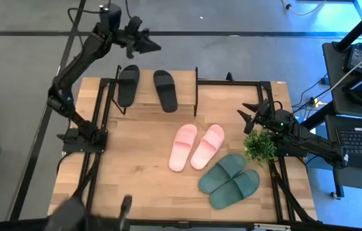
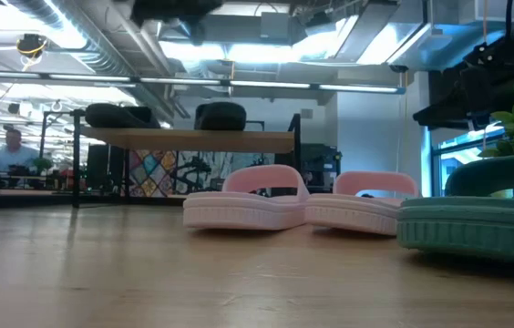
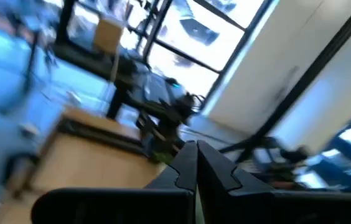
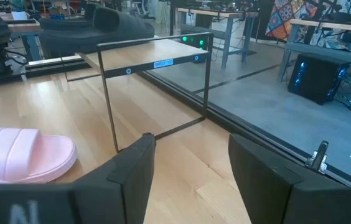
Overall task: Pick and place slides into the shelf
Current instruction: Put the black slide on the shelf
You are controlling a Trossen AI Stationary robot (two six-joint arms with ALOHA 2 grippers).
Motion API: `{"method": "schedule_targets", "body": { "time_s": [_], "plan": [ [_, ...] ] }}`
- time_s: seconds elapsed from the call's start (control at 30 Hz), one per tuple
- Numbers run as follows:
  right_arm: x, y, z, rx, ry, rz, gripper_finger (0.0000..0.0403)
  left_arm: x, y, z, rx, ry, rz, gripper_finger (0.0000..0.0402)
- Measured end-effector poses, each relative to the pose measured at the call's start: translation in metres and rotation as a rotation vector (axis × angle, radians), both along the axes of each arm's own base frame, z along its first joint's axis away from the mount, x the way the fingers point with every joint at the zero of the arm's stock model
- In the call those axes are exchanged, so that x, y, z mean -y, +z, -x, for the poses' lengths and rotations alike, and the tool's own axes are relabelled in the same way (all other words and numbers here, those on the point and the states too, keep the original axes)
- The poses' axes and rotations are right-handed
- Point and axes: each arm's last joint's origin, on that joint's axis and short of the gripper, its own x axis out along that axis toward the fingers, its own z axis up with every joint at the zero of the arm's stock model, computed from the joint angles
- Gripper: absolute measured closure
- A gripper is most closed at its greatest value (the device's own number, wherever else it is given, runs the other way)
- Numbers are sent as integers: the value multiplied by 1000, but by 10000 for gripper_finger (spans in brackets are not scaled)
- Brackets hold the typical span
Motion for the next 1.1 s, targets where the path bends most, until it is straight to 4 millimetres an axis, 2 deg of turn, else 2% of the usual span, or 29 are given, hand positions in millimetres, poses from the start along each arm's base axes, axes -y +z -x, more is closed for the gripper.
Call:
{"method": "schedule_targets", "body": {
  "time_s": [0.1,0.2,0.37,0.47,0.63,0.77,0.93,1.1],
  "plan": [
    [0,0,0,0,0,0,197,34,19,-14,10,32,-133,401],
    [0,0,0,-2,0,2,197,68,22,-26,-52,71,-204,401],
    [0,0,0,-5,0,3,197,106,-8,-51,-327,189,-240,401],
    [0,0,0,-21,4,21,197,127,-28,-68,-404,160,-253,401],
    [0,0,0,-37,8,43,197,163,-58,-95,-396,25,-275,401],
    [0,0,0,-37,8,44,197,189,-76,-107,-384,-65,-291,401],
    [0,0,0,-38,8,43,197,215,-87,-117,-333,-142,-319,401],
    [0,-1,0,-43,8,42,197,232,-86,-123,-312,-66,-326,396]
  ]
}}
